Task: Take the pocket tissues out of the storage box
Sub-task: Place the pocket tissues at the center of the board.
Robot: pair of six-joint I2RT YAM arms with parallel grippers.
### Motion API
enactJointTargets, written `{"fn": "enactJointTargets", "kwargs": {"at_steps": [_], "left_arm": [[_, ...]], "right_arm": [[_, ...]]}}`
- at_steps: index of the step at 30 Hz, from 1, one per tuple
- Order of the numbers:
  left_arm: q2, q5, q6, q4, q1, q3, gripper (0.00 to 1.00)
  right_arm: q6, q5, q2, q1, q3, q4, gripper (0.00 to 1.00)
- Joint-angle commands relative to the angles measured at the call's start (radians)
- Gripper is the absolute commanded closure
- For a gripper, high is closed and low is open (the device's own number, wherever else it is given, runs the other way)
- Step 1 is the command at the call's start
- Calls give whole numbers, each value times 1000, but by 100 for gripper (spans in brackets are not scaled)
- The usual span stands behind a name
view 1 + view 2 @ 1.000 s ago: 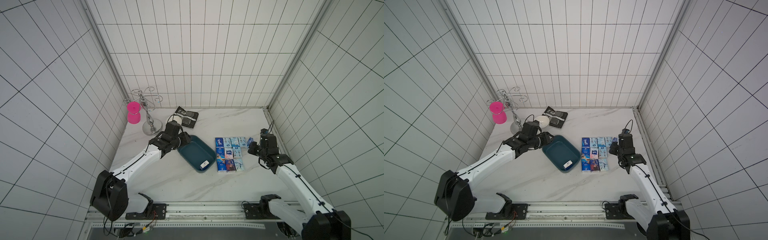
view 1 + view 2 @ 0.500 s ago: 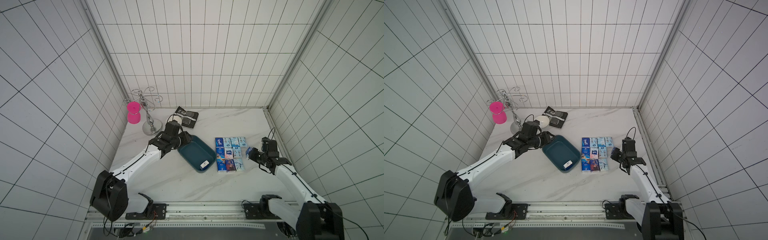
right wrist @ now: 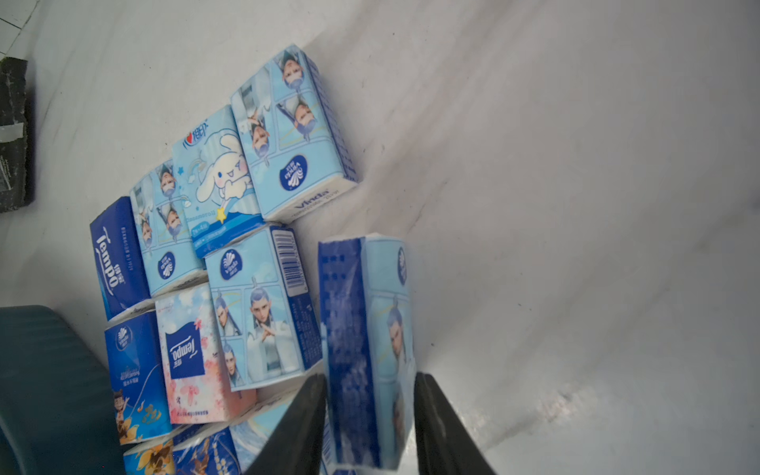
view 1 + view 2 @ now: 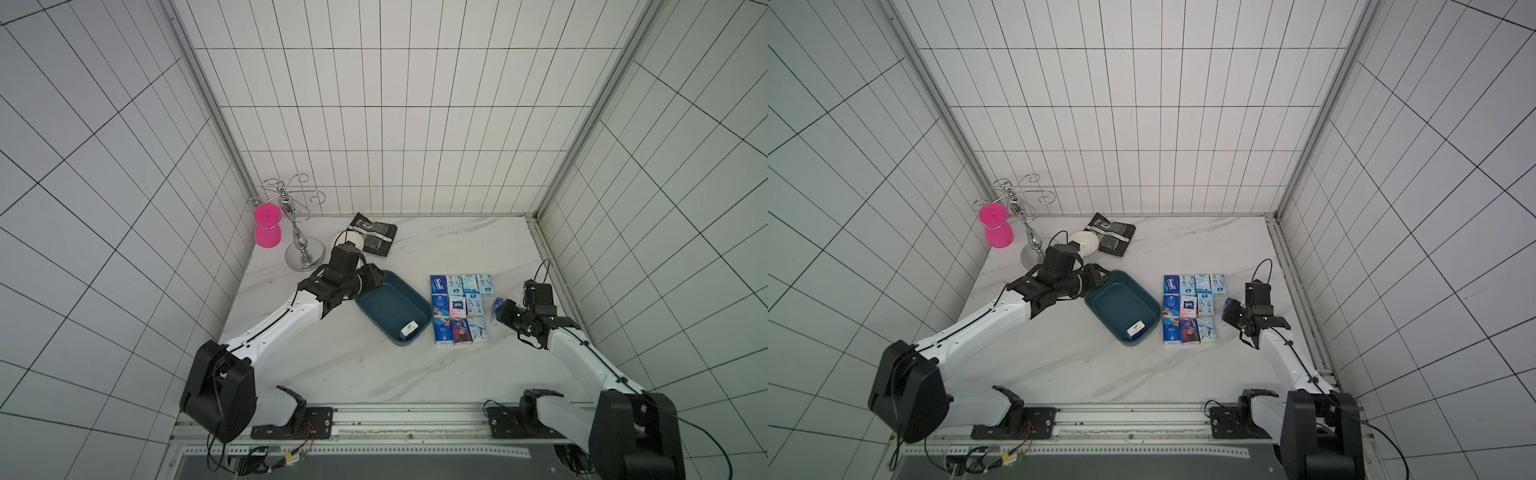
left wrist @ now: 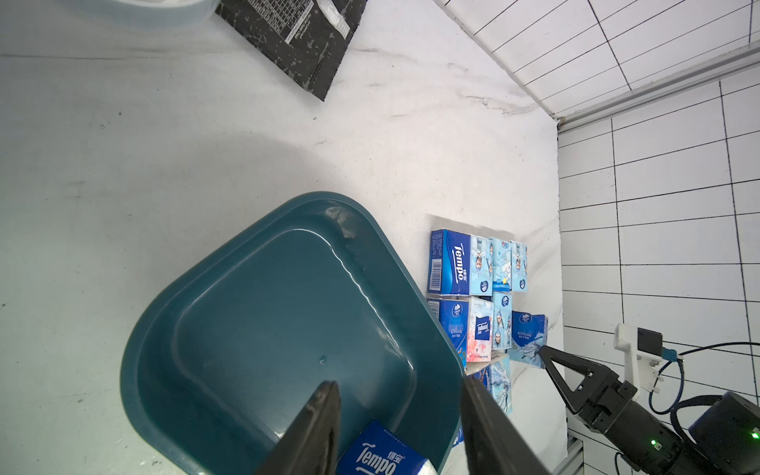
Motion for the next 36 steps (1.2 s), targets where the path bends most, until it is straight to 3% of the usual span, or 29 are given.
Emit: {"fn": "enactJointTargets", "kwargs": {"at_steps": [1,14,21,27,36], "left_arm": [[-11,11,-1,30,-5,-15,50],[-15,17,4,39,3,-25,49],[-16,20,6,40,3,-33,50],[-24,16,10,36,5,-36,50],[-22,22,19,37,5,-37,50]], "right_arm": [[13,45,-7,-12,-26,-27,57],[4,119,-57,-13,47,-112,57],[3,124,-9,-15,64,-110,58],[-6,170,-6,-17,104,-143,53],[1,137,63,-64,111,-135,56]]}}
